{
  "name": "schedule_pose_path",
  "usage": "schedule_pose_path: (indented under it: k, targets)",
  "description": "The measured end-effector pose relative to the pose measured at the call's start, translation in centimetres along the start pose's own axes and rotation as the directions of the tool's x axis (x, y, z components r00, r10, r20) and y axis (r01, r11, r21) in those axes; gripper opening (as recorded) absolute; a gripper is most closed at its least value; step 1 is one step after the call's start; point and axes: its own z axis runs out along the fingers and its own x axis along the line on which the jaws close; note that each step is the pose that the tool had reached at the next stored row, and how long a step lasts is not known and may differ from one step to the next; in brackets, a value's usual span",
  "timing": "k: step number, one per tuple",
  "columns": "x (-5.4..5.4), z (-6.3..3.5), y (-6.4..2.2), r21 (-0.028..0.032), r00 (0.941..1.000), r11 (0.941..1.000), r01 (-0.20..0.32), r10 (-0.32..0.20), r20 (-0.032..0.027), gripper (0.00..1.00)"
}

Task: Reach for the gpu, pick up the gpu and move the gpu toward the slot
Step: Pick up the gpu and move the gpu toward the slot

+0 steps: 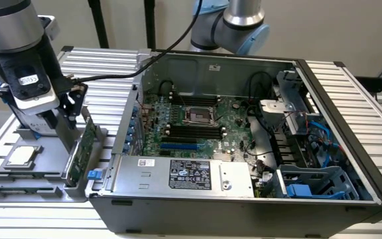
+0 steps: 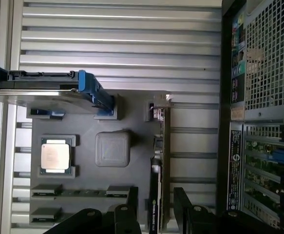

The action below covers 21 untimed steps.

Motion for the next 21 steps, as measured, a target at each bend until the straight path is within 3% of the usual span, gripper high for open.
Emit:
schedule_pose_path:
  k: [21]
  targets:
    - [0.1, 3.78, -1.2, 0.0005, 0.9996, 1.0, 0.001, -0.001, 0.0265, 0.42]
